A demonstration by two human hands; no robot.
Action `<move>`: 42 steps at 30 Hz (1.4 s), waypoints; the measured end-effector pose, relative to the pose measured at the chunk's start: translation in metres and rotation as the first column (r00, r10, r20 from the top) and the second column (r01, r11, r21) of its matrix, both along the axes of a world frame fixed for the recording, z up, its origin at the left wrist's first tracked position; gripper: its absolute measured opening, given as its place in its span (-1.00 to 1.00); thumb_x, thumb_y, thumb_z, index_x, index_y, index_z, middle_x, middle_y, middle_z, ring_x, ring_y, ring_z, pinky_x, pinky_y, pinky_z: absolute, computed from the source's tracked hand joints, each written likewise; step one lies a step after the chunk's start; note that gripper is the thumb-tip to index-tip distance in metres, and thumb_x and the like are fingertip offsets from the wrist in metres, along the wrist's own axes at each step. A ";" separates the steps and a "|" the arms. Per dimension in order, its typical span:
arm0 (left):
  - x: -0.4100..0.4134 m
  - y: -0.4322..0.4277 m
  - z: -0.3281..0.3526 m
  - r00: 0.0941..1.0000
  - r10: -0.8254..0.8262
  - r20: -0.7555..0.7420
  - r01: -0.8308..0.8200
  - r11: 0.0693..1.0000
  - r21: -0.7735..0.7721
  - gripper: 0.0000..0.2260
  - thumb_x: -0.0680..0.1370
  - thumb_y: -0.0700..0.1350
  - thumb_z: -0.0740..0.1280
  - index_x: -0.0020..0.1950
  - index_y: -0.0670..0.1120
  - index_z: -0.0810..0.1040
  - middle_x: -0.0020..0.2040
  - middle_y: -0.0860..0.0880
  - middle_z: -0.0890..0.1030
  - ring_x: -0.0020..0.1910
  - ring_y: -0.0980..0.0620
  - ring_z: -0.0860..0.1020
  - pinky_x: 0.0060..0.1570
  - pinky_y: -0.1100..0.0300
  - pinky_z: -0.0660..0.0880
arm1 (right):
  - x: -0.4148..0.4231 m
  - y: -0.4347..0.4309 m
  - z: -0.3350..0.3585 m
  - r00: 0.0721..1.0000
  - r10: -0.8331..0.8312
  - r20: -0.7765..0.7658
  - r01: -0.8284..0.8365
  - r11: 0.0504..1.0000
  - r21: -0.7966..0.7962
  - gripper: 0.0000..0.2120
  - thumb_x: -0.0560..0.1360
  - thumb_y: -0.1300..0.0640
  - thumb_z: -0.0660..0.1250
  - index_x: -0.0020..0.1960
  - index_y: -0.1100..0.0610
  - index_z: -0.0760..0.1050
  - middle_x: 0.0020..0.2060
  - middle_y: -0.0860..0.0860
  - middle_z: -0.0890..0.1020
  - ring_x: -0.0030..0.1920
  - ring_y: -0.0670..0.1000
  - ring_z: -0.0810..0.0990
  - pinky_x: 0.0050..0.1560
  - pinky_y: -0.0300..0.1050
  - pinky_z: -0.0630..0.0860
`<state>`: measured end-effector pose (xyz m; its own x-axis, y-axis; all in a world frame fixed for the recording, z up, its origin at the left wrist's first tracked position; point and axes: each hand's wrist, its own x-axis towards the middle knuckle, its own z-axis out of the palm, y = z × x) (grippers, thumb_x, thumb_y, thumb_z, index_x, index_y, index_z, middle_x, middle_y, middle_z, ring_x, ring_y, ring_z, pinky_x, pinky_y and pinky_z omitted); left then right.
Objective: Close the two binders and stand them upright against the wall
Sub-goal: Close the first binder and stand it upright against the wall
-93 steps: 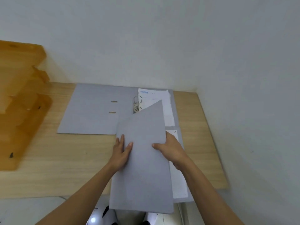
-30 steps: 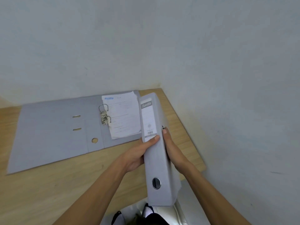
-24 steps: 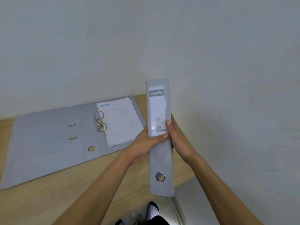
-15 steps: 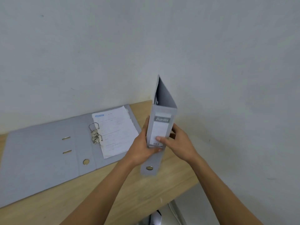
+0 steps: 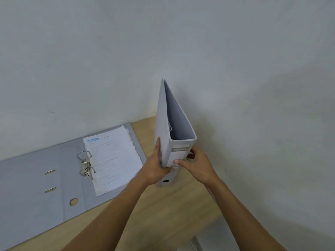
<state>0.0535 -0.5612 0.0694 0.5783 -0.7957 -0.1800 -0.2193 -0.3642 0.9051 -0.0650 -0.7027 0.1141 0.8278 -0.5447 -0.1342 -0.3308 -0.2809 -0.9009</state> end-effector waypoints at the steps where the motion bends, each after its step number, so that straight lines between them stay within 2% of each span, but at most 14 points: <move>1: 0.005 -0.010 -0.004 1.000 0.003 -0.003 -0.003 1.000 0.019 0.11 0.49 -0.12 0.50 0.61 0.06 -0.39 0.53 -0.06 0.38 0.41 -0.09 0.47 0.25 0.15 0.46 | 0.005 -0.008 -0.001 1.000 0.001 -0.001 -0.001 1.000 -0.009 -0.55 0.42 0.20 0.57 0.09 -0.25 0.50 -0.01 -0.29 0.66 0.07 -0.28 0.61 -0.05 -0.43 0.54; 4: 0.020 -0.032 -0.009 0.999 0.041 -0.011 -0.040 0.999 0.027 0.10 0.47 -0.10 0.50 0.61 0.03 -0.38 0.53 -0.10 0.36 0.46 -0.14 0.42 0.35 -0.10 0.48 | 0.020 -0.021 -0.008 1.000 -0.027 0.000 0.027 0.999 -0.018 -0.64 0.46 0.16 0.54 0.18 -0.13 0.57 -0.05 -0.29 0.65 -0.01 -0.30 0.61 -0.15 -0.52 0.51; 6: 0.029 -0.043 -0.012 0.997 0.071 -0.006 -0.071 0.997 0.015 0.10 0.48 -0.09 0.49 0.61 0.01 -0.37 0.53 -0.12 0.35 0.47 -0.15 0.41 0.35 -0.18 0.47 | 0.029 -0.025 -0.013 0.997 -0.076 -0.008 0.076 0.997 -0.007 -0.65 0.48 0.09 0.52 0.25 0.01 0.62 -0.05 -0.16 0.69 -0.06 -0.22 0.64 -0.16 -0.50 0.54; 7: 0.034 -0.050 -0.013 0.997 0.080 -0.003 -0.080 0.997 0.018 0.10 0.48 -0.08 0.49 0.61 0.01 -0.38 0.53 -0.12 0.36 0.46 -0.15 0.42 0.34 -0.19 0.48 | 0.034 -0.028 -0.017 0.994 -0.111 -0.014 0.111 0.994 -0.001 -0.66 0.48 0.05 0.52 0.24 0.06 0.64 -0.04 -0.08 0.72 -0.08 -0.14 0.66 -0.13 -0.43 0.58; 9: 0.043 -0.061 -0.014 0.996 0.089 0.008 -0.089 0.996 0.012 0.10 0.49 -0.06 0.49 0.61 0.02 -0.40 0.52 -0.12 0.38 0.44 -0.16 0.44 0.32 -0.18 0.50 | 0.044 -0.035 -0.024 0.984 -0.174 -0.037 0.175 0.984 0.017 -0.63 0.47 -0.05 0.51 0.20 0.12 0.66 -0.02 0.03 0.75 -0.11 -0.01 0.69 -0.10 -0.16 0.65; 11: 0.052 -0.072 -0.017 0.995 0.100 0.021 -0.100 0.995 -0.001 0.08 0.50 -0.08 0.48 0.61 0.01 -0.37 0.52 -0.13 0.37 0.44 -0.16 0.44 0.32 -0.18 0.50 | 0.054 -0.042 -0.031 0.970 -0.231 -0.073 0.236 0.969 0.076 -0.56 0.46 -0.10 0.51 0.20 0.15 0.63 -0.01 0.07 0.75 -0.08 0.03 0.72 -0.09 -0.09 0.64; 15: 0.063 -0.087 -0.020 0.992 0.127 0.028 -0.127 0.992 0.002 0.05 0.52 -0.10 0.46 0.62 0.00 -0.37 0.54 -0.13 0.33 0.48 -0.16 0.39 0.35 -0.15 0.48 | 0.073 -0.049 -0.039 0.950 -0.300 -0.085 0.312 0.916 0.251 -0.55 0.47 -0.10 0.51 0.19 0.14 0.47 0.02 0.03 0.69 0.06 0.06 0.72 0.10 0.09 0.68; 19: 0.072 -0.101 -0.020 0.989 0.147 0.023 -0.147 0.989 0.008 0.05 0.52 -0.08 0.47 0.62 0.00 -0.35 0.55 -0.11 0.31 0.48 -0.16 0.39 0.34 -0.06 0.45 | 0.083 -0.056 -0.046 0.952 -0.284 -0.114 0.306 0.892 0.332 -0.73 0.55 -0.09 0.40 0.11 0.06 0.48 0.08 0.07 0.67 0.11 0.07 0.69 0.14 0.08 0.66; 23: 0.078 -0.110 -0.020 0.989 0.149 0.016 -0.149 0.989 0.011 0.07 0.51 -0.08 0.48 0.62 0.00 -0.37 0.55 -0.11 0.31 0.49 -0.16 0.37 0.34 -0.04 0.45 | 0.086 -0.065 -0.051 0.948 -0.294 -0.122 0.318 0.862 0.395 -0.91 0.57 0.11 0.35 0.06 0.03 0.48 0.10 0.11 0.67 0.11 0.10 0.69 0.03 -0.01 0.65; 26: 0.076 -0.114 -0.020 0.988 0.152 0.008 -0.152 0.988 0.008 0.07 0.51 -0.07 0.48 0.62 -0.01 -0.36 0.56 -0.10 0.30 0.49 -0.14 0.37 0.32 0.01 0.46 | 0.085 -0.070 -0.053 0.941 -0.312 -0.134 0.339 0.851 0.401 -0.87 0.52 0.19 0.33 0.06 0.05 0.51 0.08 0.08 0.68 0.10 0.10 0.70 0.00 0.01 0.66; 31: 0.070 -0.125 -0.018 0.984 0.176 -0.018 -0.176 0.984 0.015 0.07 0.52 -0.08 0.47 0.61 -0.04 -0.39 0.55 -0.14 0.31 0.49 -0.16 0.37 0.37 0.01 0.41 | 0.082 -0.069 -0.049 0.940 -0.314 -0.133 0.340 0.850 0.402 -0.78 0.55 0.20 0.30 0.19 0.07 0.50 0.04 -0.04 0.65 0.10 0.07 0.69 0.17 0.15 0.64; 36: 0.071 -0.130 -0.016 0.985 0.170 -0.034 -0.169 0.985 0.036 0.08 0.52 -0.11 0.47 0.60 -0.03 -0.42 0.56 -0.14 0.28 0.51 -0.15 0.33 0.43 -0.05 0.38 | 0.078 -0.067 -0.043 0.953 -0.266 -0.145 0.303 0.865 0.401 -0.71 0.56 0.18 0.30 0.27 0.03 0.47 0.05 -0.17 0.61 0.14 0.04 0.67 0.23 0.15 0.62; 42: 0.075 -0.133 -0.010 0.994 0.107 -0.017 -0.105 0.991 0.081 0.12 0.51 -0.16 0.47 0.56 -0.07 -0.49 0.59 -0.15 0.21 0.55 -0.16 0.26 0.48 -0.12 0.31 | 0.075 -0.069 -0.038 0.961 -0.198 -0.191 0.258 0.890 0.376 -0.65 0.51 0.04 0.32 0.29 -0.03 0.45 0.25 -0.06 0.62 0.24 0.08 0.64 0.28 0.21 0.58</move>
<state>0.1286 -0.6941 0.0590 0.6539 -0.7128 -0.2536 -0.1567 -0.4555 0.8763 0.0100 -0.7714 0.0766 0.6425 -0.5935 -0.4847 -0.4767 0.1856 -0.8592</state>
